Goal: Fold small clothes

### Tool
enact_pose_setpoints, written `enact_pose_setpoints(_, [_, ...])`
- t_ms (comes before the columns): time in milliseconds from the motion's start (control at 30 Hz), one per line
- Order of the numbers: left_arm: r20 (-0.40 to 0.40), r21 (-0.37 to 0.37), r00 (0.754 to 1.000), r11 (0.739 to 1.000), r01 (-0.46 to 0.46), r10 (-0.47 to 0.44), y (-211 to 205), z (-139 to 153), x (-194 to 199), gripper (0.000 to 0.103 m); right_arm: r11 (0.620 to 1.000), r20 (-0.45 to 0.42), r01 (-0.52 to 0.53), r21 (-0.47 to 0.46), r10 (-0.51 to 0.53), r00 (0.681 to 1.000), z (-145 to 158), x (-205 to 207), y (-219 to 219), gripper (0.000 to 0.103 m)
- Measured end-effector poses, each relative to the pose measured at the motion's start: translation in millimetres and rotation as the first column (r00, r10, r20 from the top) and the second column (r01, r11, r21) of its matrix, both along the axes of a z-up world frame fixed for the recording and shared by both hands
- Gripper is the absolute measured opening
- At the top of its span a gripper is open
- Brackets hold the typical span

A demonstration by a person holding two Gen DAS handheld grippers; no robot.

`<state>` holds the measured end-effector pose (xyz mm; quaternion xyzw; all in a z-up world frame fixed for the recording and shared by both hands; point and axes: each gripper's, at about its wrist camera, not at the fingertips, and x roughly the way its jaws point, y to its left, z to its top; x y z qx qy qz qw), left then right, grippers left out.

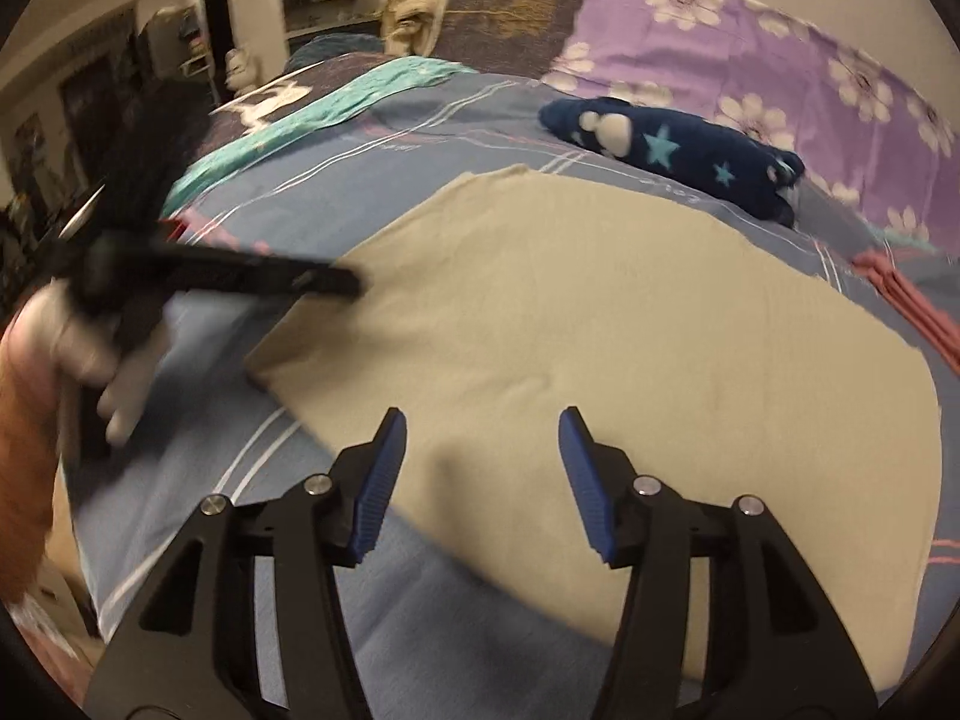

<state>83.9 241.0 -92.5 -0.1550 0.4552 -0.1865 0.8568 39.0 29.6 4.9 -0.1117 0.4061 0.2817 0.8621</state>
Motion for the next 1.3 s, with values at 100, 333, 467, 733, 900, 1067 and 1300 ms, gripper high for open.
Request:
enact_pose_setpoints(100, [-0.037, -0.092, 0.999, 0.996, 0.015, -0.018, 7, -3, 25, 0.042, 0.993, 0.039, -0.105, -0.059, 0.107, 0.993, -2, -25, 20, 0.058])
enact_pose_setpoints(333, [-0.06, -0.216, 0.993, 0.972, 0.087, -0.103, 2, -18, 84, 0.043, 0.956, 0.054, -0.206, -0.209, 0.221, 0.974, -26, -41, 81, 0.058])
enact_pose_setpoints(467, [-0.058, -0.29, 0.992, 0.952, 0.092, -0.114, 2, -24, 109, 0.041, 0.952, 0.078, -0.157, -0.263, 0.183, 0.98, -28, -29, 105, 0.058])
enact_pose_setpoints(733, [-0.049, -0.31, 0.991, 0.945, 0.107, -0.128, 0, -31, 132, 0.022, 0.933, 0.186, -0.023, -0.36, 0.096, 0.978, -37, -15, 131, 0.043])
enact_pose_setpoints(900, [-0.044, -0.338, 0.991, 0.936, 0.101, -0.123, 4, -34, 133, 0.018, 0.919, 0.232, -0.008, -0.394, 0.107, 0.967, -42, -21, 144, 0.026])
enact_pose_setpoints(1067, [-0.03, -0.321, 0.993, 0.942, 0.101, -0.117, 3, -33, 128, 0.017, 0.962, 0.186, -0.01, -0.272, 0.063, 0.98, -32, -10, 123, 0.012])
enact_pose_setpoints(1300, [-0.024, -0.323, 0.993, 0.941, 0.101, -0.114, 3, -34, 129, 0.017, 0.994, -0.026, -0.109, 0.006, 0.109, 0.994, -18, 4, 73, 0.021])
